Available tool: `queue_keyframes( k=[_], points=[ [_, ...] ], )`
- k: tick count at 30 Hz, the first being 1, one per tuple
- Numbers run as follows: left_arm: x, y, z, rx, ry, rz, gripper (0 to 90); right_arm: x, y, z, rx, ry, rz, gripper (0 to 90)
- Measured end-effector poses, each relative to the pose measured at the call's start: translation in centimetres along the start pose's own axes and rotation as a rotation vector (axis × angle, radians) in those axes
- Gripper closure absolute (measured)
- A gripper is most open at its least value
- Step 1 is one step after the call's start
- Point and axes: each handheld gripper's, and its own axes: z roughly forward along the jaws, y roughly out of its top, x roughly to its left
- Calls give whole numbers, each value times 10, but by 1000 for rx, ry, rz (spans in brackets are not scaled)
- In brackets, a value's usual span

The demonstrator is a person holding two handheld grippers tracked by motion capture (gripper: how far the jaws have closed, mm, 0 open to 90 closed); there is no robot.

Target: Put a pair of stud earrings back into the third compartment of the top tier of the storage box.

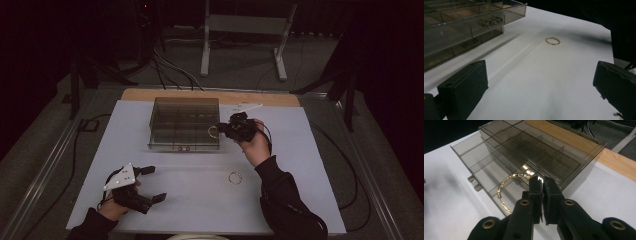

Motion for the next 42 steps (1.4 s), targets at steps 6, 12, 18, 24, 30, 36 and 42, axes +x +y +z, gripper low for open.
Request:
queue_keyframes(
  k=[6, 12, 18, 24, 30, 36, 42],
  points=[
    [0, 0, 0, -4, 3, -4, 5, -1, 1, 11, 12, 9, 15, 864],
    [0, 0, 0, -5, 2, -4, 5, 1, 6, 20, 12, 11, 19, 863],
    [0, 0, 0, -8, 4, -6, 5, 3, 9, 28, 23, 17, 18, 863],
    [0, 0, 0, -8, 3, -8, 5, 1, 10, 30, 16, 44, 31, 745],
    [0, 0, 0, -8, 3, -9, 5, 2, 11, 25, -11, 56, 28, 595],
    [0, 0, 0, -9, 3, -12, 5, 5, 11, 18, -34, 56, 28, 390],
    [1, 0, 0, -10, 4, -13, 5, 8, 7, 8, -51, 59, 26, 216]
  ],
)
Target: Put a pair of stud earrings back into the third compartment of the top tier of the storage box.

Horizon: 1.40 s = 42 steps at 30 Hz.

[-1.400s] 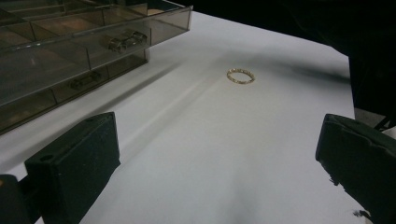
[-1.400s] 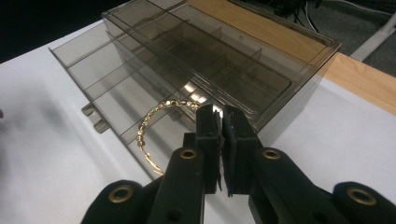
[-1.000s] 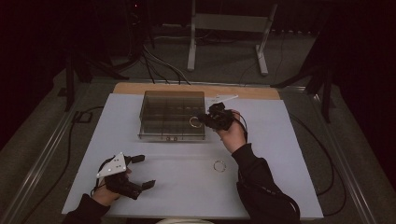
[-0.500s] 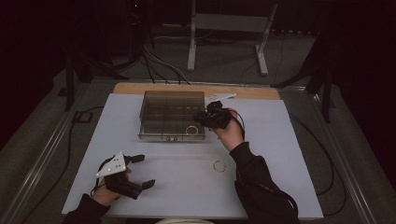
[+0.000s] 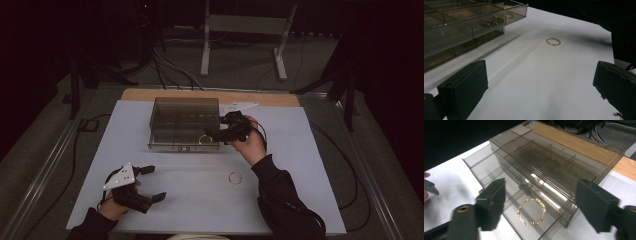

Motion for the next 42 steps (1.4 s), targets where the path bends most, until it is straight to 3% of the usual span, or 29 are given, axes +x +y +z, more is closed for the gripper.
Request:
queue_keyframes(
  k=[2, 7, 14, 26, 34, 42],
  points=[
    [0, 0, 0, 2, 0, 3, 5, 0, -2, -5, -10, 13, -1, 152],
    [-1, 0, 0, 2, 1, 3, 5, -1, -5, -18, -18, 24, -1, 132],
    [-1, 0, 0, 5, -1, 7, 5, 1, -19, -32, -6, 24, -17, 25],
    [-1, 0, 1, 7, -4, 9, 5, 7, -52, -42, 17, 20, -13, 25],
    [-1, 1, 0, -7, -8, -1, 5, 3, -80, -47, 29, 21, 21, 25],
    [-2, 1, 1, 10, -6, 9, 5, 2, -107, -53, 52, 25, 50, 36]
  ],
)
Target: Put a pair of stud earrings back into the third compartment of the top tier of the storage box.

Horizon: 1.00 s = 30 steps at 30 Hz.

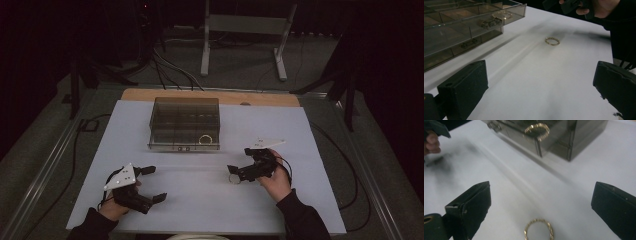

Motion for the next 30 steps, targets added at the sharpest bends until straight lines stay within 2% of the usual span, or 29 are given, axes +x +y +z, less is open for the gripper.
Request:
queue_keyframes(
  k=[4, 9, 12, 14, 16, 17, 20, 30],
  points=[
    [0, 0, 0, -3, 1, -2, 5, -3, -12, -1, 4, 2, 19, 55],
    [1, 0, 0, -4, 2, -4, 5, -3, -23, 0, 32, -27, 22, 68],
    [1, 0, 0, -2, 2, -1, 5, -2, -28, 0, 36, -68, 34, 153],
    [1, 0, 0, -4, 2, -4, 5, -2, -31, -1, 37, -67, 39, 184],
    [0, 0, 0, -2, 2, -4, 5, -2, -33, 0, 65, -71, 44, 321],
    [1, 0, 0, -1, 2, -1, 5, -2, -34, 0, 74, -73, 45, 356],
    [1, 0, 0, -4, 4, -3, 5, -1, -38, 4, 119, -86, 11, 493],
    [1, 0, 0, -1, 2, -2, 5, 3, -43, 22, 188, -152, -60, 665]
  ],
)
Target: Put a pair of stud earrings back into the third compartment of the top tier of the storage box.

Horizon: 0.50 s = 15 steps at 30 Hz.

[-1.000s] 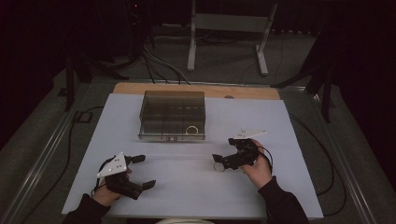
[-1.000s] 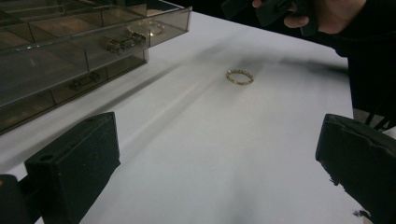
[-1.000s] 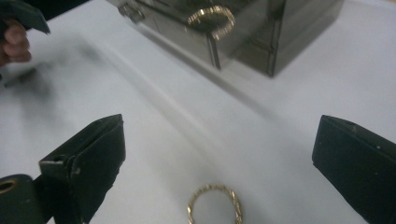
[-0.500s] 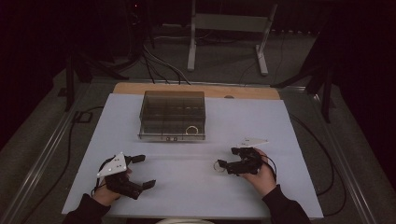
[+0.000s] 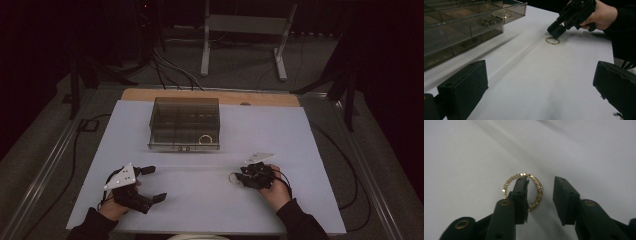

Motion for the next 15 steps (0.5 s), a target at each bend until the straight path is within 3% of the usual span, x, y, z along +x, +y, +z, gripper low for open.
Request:
queue_keyframes(
  k=[11, 15],
  points=[
    [0, 0, 0, 1, -1, -3, 5, 6, 2, 4, 29, -24, -46, 860],
    [0, 0, 1, 7, -2, 3, 5, 4, 3, 4, 32, -13, -35, 869]
  ],
)
